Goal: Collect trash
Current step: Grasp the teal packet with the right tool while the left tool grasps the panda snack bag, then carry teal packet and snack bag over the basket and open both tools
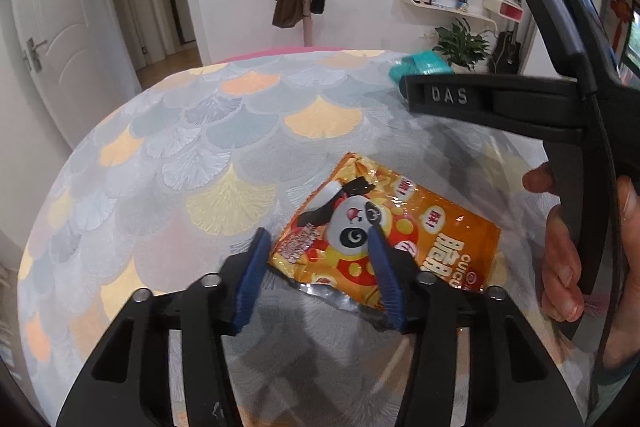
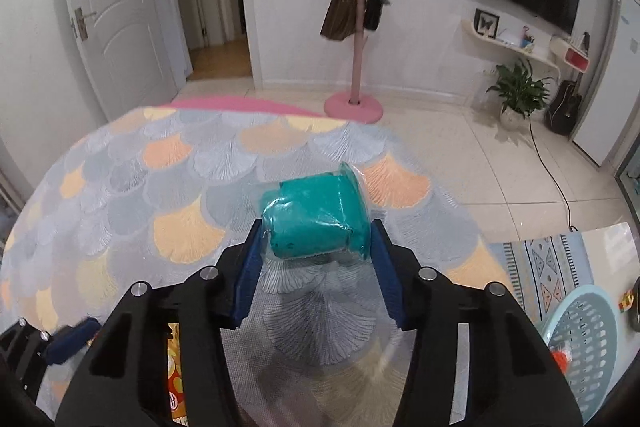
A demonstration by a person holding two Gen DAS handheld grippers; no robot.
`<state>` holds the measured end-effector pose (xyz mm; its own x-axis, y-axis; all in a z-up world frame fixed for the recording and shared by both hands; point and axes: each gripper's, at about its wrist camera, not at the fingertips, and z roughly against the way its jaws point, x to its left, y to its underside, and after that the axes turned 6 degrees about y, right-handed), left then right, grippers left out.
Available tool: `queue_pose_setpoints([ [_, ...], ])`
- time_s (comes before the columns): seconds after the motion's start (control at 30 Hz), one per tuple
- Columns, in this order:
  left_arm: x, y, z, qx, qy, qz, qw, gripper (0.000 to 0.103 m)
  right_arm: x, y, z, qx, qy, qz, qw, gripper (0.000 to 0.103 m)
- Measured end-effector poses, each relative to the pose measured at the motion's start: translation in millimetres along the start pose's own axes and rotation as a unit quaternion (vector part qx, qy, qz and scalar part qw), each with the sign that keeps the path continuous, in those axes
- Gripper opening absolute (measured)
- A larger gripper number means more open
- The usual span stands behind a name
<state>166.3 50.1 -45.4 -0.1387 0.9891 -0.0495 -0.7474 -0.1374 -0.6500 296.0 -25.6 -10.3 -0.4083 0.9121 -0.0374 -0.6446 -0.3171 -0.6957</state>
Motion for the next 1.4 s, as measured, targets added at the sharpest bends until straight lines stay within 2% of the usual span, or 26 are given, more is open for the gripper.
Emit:
queue_pose_setpoints([
  [0.07,-3,0,1,0.0,-0.007,-0.007,1.0,0.044,-2,1,6,-0.014,-0.006,-0.004,1.0,0.049],
  [0.2,-2,1,2,-0.002,-0.005,-0.004,1.0,0.027,-3,1,12,-0.03,-0.006,0.0,1.0,0.049],
  [0.33,-4,1,3,-0.004,0.005,-0.009,0.9999,0.011,-8,3,21,-0.051,-0.013,-0.007,0.999,0.049],
  [0.43,-5,1,4,-0.006,0.019,-0.015,0.9997,0.005,-16,5,25,-0.058,-0.016,-0.022,0.998,0.049],
  [0.67,-3,5,15,-0.026,0.059,-0.009,0.9979,0.003,-30,13,45,-0.089,-0.013,-0.056,0.994,0.049],
  [0.77,-2,8,22,-0.035,0.075,-0.005,0.9966,0.003,-32,21,55,-0.089,-0.019,-0.066,0.994,0.049],
  [1.07,-12,8,55,-0.068,0.11,-0.013,0.9915,0.003,-58,74,112,-0.1,-0.023,-0.125,0.987,0.049],
  [1.27,-42,1,80,-0.099,0.139,-0.04,0.9845,0.003,-97,103,148,-0.109,-0.003,-0.168,0.98,0.049],
  [1.4,-78,-6,93,-0.117,0.164,-0.071,0.9769,0.003,-122,118,165,-0.111,0.022,-0.191,0.975,0.049],
])
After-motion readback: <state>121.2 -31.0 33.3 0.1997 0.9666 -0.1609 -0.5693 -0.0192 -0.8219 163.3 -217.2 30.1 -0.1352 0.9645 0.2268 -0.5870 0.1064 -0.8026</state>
